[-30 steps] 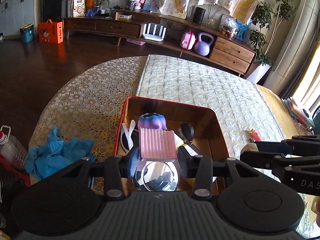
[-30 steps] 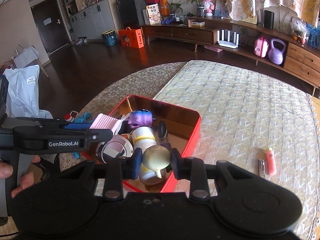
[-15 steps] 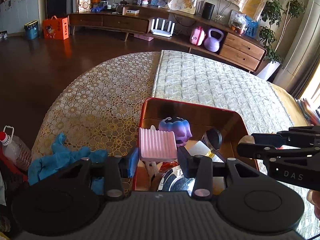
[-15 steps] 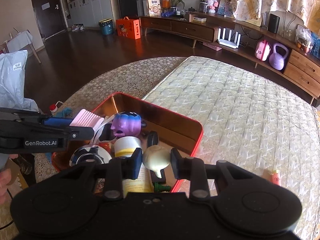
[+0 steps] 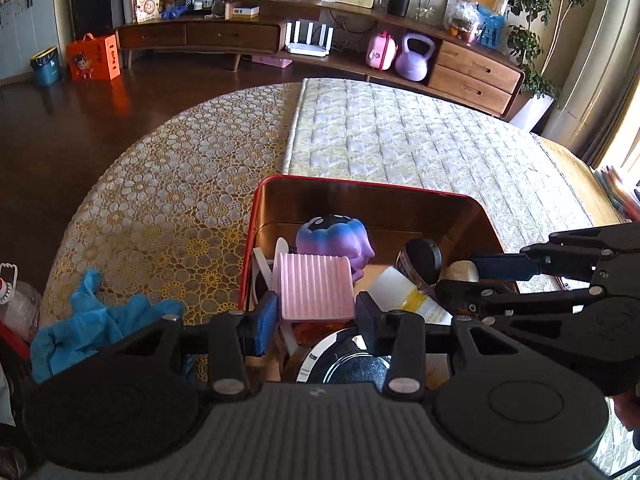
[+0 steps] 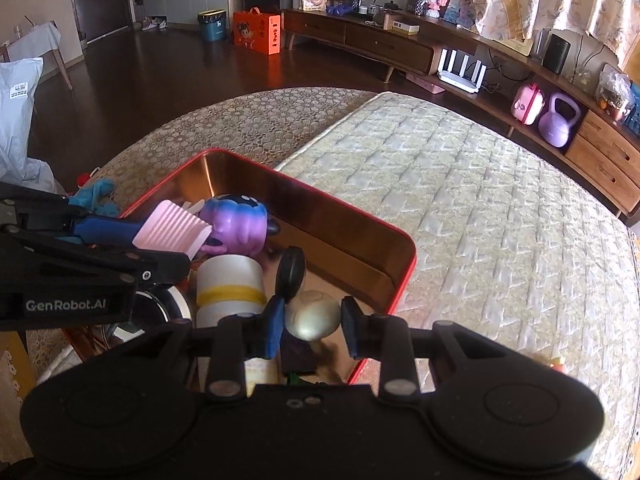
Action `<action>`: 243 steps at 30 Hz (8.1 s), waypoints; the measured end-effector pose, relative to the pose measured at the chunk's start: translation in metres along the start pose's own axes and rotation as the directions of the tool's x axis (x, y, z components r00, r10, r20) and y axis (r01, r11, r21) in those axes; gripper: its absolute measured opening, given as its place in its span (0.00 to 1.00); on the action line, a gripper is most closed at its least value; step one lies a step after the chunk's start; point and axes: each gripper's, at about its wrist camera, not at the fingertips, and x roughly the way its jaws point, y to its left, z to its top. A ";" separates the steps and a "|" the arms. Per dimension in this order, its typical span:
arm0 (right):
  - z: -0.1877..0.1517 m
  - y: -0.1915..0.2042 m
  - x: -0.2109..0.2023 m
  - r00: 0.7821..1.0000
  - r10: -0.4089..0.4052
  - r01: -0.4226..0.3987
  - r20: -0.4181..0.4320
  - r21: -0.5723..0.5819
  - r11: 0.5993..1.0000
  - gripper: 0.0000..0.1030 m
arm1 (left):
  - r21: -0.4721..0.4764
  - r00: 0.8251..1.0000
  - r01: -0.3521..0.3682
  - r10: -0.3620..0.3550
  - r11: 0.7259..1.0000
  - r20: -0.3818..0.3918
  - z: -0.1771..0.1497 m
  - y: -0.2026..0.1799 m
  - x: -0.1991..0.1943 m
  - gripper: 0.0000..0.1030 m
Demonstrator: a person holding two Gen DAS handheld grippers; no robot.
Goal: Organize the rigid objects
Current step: 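Carry the pink comb and cream-coloured object over the red tin box and lower them, then open the left tool on the comb while the right tool releases the cream object, then move both tools back toward the nail clipper and pink bottle, then grasp the silver nail clipper with the left tool while the right tool grasps the pink bottle, then carry the nail clipper and pink bottle over the red tin box and lower them, then open both tools to release the clipper and pink bottle into the box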
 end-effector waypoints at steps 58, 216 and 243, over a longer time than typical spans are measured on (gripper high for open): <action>-0.079 -0.027 -0.152 0.976 0.046 -0.095 0.214 0.223 0.970 0.90 | 0.084 0.996 0.055 -0.060 0.995 0.061 -0.023 -0.070 -0.088 0.78; -0.010 -0.008 -0.059 0.994 0.016 -0.029 0.107 0.116 0.993 0.15 | -0.089 0.996 0.082 -0.078 0.993 0.038 -0.011 0.005 -0.065 0.10; -0.019 -0.002 -0.027 0.999 0.008 -0.010 0.033 0.083 0.997 0.29 | -0.068 0.998 0.061 -0.062 0.996 -0.014 -0.011 0.004 -0.029 0.10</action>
